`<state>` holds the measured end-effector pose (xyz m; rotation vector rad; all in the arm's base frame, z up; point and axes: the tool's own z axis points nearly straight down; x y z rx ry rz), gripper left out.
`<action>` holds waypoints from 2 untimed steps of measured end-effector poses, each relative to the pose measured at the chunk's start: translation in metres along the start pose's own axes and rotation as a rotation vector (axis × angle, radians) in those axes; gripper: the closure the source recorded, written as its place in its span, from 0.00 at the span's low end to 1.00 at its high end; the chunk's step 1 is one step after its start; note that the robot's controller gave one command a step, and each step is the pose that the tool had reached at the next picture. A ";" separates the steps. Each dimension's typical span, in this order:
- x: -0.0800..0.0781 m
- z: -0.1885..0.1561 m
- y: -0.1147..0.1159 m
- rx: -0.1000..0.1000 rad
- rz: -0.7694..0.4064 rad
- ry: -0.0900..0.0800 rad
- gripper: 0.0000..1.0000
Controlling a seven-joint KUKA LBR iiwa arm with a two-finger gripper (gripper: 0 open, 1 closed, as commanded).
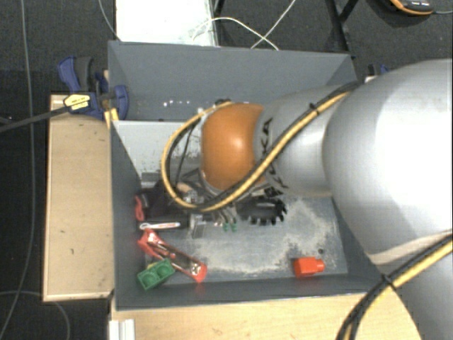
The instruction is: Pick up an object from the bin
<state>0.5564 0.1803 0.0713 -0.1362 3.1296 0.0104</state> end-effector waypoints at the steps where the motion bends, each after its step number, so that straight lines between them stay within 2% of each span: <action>1: 0.003 -0.031 -0.001 0.003 0.002 0.011 1.00; 2: 0.001 -0.064 0.000 0.001 0.005 0.006 1.00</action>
Offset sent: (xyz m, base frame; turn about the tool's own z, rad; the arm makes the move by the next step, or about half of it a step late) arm -0.0024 -0.0009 0.0640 0.0008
